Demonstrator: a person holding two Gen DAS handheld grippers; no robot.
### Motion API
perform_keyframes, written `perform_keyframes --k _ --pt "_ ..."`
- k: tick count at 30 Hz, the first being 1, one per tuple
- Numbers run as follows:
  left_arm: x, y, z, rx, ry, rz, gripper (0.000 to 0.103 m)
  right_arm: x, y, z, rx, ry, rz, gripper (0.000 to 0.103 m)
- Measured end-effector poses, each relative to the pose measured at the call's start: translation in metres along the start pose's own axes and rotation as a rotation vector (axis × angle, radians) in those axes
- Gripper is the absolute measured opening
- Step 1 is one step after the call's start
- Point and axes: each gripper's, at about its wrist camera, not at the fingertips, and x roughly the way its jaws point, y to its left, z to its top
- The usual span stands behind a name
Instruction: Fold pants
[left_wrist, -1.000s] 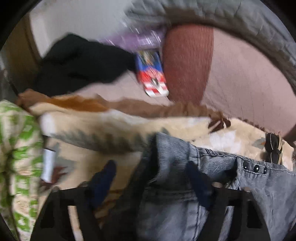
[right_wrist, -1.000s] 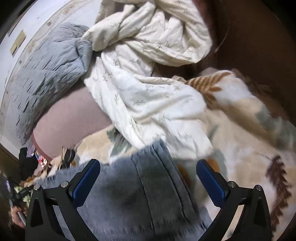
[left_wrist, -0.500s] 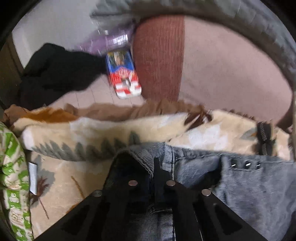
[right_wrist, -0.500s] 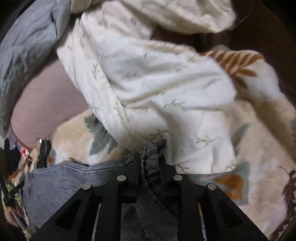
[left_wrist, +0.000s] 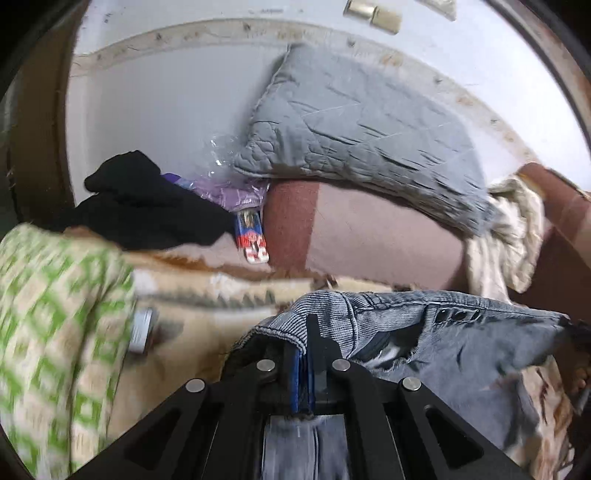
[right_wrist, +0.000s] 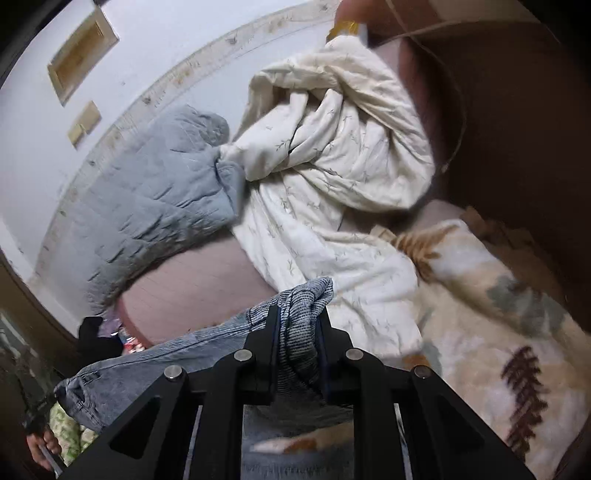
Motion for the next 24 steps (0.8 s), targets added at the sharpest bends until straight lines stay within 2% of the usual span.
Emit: perform_keyframes --k 3,6,9,11,12,13,15,16,18,21,24 --pt "-0.032 0.004 -0.063 0.031 0.032 -0.001 0.003 -0.011 -0.018 -0.027 0.019 0.048 -0.01 0.018" --pt "-0.051 0.008 -0.127 0.04 0.078 0.005 0.003 -0.026 -0.042 -0.071 0.042 0.131 -0.035 0.018" --pt "-0.055 0.013 -0.174 0.021 0.141 0.008 0.003 -0.047 -0.062 -0.112 0.045 0.198 -0.037 0.018" --pt "-0.056 0.016 -0.191 0.008 0.172 0.013 0.004 -0.066 -0.072 -0.136 0.042 0.251 -0.029 0.021" --pt "-0.057 0.016 -0.196 0.009 0.18 0.021 0.007 -0.071 -0.075 -0.143 0.035 0.276 -0.031 0.022" --pt "-0.062 0.017 -0.2 0.009 0.185 0.031 0.007 -0.076 -0.079 -0.154 0.02 0.344 -0.048 0.023" --pt "-0.069 0.023 -0.199 -0.016 0.186 0.046 0.01 -0.081 -0.083 -0.163 0.005 0.425 -0.083 0.047" --pt "-0.073 0.026 -0.197 -0.035 0.179 0.046 0.011 -0.085 -0.086 -0.166 -0.006 0.45 -0.119 0.052" --pt "-0.085 0.032 -0.193 -0.072 0.15 0.049 0.011 -0.097 -0.09 -0.164 -0.013 0.437 -0.139 0.055" --pt "-0.104 0.029 -0.182 -0.054 0.053 0.103 0.011 -0.113 -0.085 -0.146 0.023 0.346 -0.087 0.06" --pt "-0.103 0.016 -0.169 -0.039 0.011 0.075 0.011 -0.102 -0.067 -0.125 0.009 0.29 -0.069 0.063"
